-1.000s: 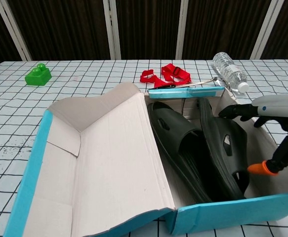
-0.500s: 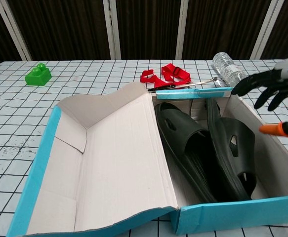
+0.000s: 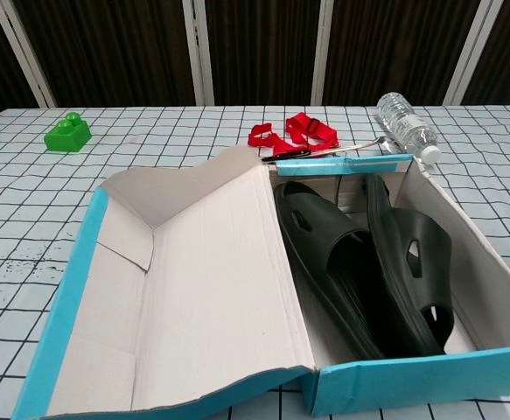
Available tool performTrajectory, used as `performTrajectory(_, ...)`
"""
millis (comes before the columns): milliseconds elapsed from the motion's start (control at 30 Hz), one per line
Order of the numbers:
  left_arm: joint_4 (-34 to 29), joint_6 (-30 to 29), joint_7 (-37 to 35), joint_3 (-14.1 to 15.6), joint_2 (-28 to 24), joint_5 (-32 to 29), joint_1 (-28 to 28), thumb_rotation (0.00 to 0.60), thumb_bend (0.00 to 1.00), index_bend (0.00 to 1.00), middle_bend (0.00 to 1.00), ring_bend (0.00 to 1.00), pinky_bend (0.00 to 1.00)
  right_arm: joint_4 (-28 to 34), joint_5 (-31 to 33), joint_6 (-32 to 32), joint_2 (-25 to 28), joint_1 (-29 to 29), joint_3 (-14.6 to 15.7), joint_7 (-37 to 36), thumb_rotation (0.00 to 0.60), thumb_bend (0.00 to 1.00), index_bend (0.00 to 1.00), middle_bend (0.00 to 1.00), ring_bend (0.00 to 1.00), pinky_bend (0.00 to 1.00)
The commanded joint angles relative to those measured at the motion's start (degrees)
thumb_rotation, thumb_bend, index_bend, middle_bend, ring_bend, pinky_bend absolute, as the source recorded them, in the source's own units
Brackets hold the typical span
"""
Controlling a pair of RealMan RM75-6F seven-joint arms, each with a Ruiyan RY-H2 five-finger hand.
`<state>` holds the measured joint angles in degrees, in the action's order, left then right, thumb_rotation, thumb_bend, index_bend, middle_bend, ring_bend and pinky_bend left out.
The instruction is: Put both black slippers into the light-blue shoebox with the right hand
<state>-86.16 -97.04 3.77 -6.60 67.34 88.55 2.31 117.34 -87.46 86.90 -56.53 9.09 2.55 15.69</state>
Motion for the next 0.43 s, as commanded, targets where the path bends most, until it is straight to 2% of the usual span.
performTrajectory(33,0.09,0.32,-0.04,0.12,-0.06,0.02,0.11,0.600,0.22,0.03,0.00,0.00,0.02,-10.55,-2.99,5.95,-3.19,-5.11,1.14,6.45,0.600,0.44,0.22,0.14,0.13,0.15)
performTrajectory(267,0.41,2.02,0.26,0.71,-0.54,-0.27,0.43,0.600,0.22,0.03,0.00,0.00,0.02,-18.56,-0.68,9.33,-7.06,-7.23,-1.62,12.13,0.600,0.44,0.19,0.10,0.09,0.14)
performTrajectory(433,-0.58,4.35,0.95,1.12,-1.59,-1.86,0.56,0.600,0.22,0.04,0.00,0.00,0.02,-17.85,1.46,6.50,-6.59,-7.13,-1.87,11.34,0.600,0.44,0.16,0.09,0.07,0.12)
